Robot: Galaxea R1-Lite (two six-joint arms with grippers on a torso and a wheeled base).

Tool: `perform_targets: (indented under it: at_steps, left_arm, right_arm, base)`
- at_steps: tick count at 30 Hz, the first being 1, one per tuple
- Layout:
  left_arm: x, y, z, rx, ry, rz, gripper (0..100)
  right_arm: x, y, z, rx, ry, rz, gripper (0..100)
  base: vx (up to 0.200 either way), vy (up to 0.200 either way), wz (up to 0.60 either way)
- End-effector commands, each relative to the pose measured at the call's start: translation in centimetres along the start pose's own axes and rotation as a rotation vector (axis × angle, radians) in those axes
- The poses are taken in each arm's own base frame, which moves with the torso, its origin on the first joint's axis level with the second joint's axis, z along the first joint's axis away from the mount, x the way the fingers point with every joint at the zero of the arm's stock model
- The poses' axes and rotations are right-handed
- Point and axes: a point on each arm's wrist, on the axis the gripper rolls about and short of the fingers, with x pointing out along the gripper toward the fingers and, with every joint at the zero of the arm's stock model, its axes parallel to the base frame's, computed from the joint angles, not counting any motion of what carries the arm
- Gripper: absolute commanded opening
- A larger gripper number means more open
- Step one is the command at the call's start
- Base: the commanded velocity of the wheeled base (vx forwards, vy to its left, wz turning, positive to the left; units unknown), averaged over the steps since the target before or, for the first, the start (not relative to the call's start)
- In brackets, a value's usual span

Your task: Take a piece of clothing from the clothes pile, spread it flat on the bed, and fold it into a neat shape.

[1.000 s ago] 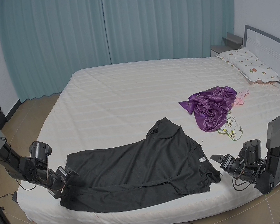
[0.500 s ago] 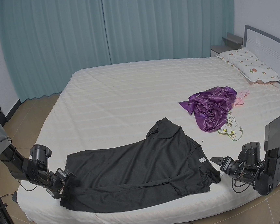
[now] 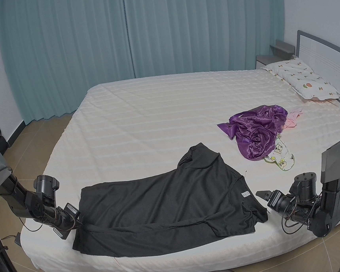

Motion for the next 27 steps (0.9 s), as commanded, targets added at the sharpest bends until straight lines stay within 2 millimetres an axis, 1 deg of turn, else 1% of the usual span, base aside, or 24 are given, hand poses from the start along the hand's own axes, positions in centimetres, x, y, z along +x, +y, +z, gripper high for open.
perform_targets:
  at_steps: [1,6,13,15,19,21,22,23,25,27]
  left_arm:
    - [-0.4,-0.2,0.5,-0.026,-0.018,-0.015,0]
    - [-0.6,-0.4,0.9,-0.063,-0.019,-0.04,0]
    - [-0.3,-0.4,0.8,-0.067,-0.006,-0.036,0]
    - [-0.3,-0.4,0.8,-0.068,-0.006,-0.037,0]
    - [-0.2,-0.3,0.7,-0.065,-0.002,-0.032,0]
    - [-0.2,-0.2,0.6,-0.062,0.001,-0.03,0]
    - [-0.2,-0.3,0.6,-0.061,0.001,-0.031,0]
    - [-0.2,-0.3,0.6,-0.061,0.001,-0.031,0]
    - [-0.2,-0.2,0.5,-0.061,0.004,-0.03,0]
    - [-0.2,-0.2,0.5,-0.06,0.004,-0.028,0]
  right_arm:
    - [0.0,0.0,0.0,0.0,-0.001,0.001,100]
    - [0.1,0.1,0.0,0.002,-0.004,0.005,100]
    - [0.1,0.2,0.1,0.006,-0.006,0.013,100]
    - [0.3,0.3,0.2,0.001,-0.011,0.035,100]
    - [0.6,0.6,0.1,-0.058,0.081,0.133,100]
    - [1.1,0.8,0.0,-0.092,0.116,0.166,100]
    - [1.6,0.9,0.1,-0.109,0.12,0.177,100]
    - [1.6,0.9,0.1,-0.109,0.12,0.177,100]
    - [3.0,1.8,0.2,-0.125,0.141,0.188,100]
    - [3.8,2.2,0.3,-0.125,0.161,0.175,100]
  base:
    - [0.0,0.0,0.0]
    - [0.0,0.0,0.0]
    - [0.0,0.0,0.0]
    - [0.0,0.0,0.0]
    - [0.0,0.0,0.0]
    - [0.0,0.0,0.0]
    - [0.0,0.0,0.0]
    - [0.0,0.0,0.0]
    - [0.0,0.0,0.0]
    - [0.0,0.0,0.0]
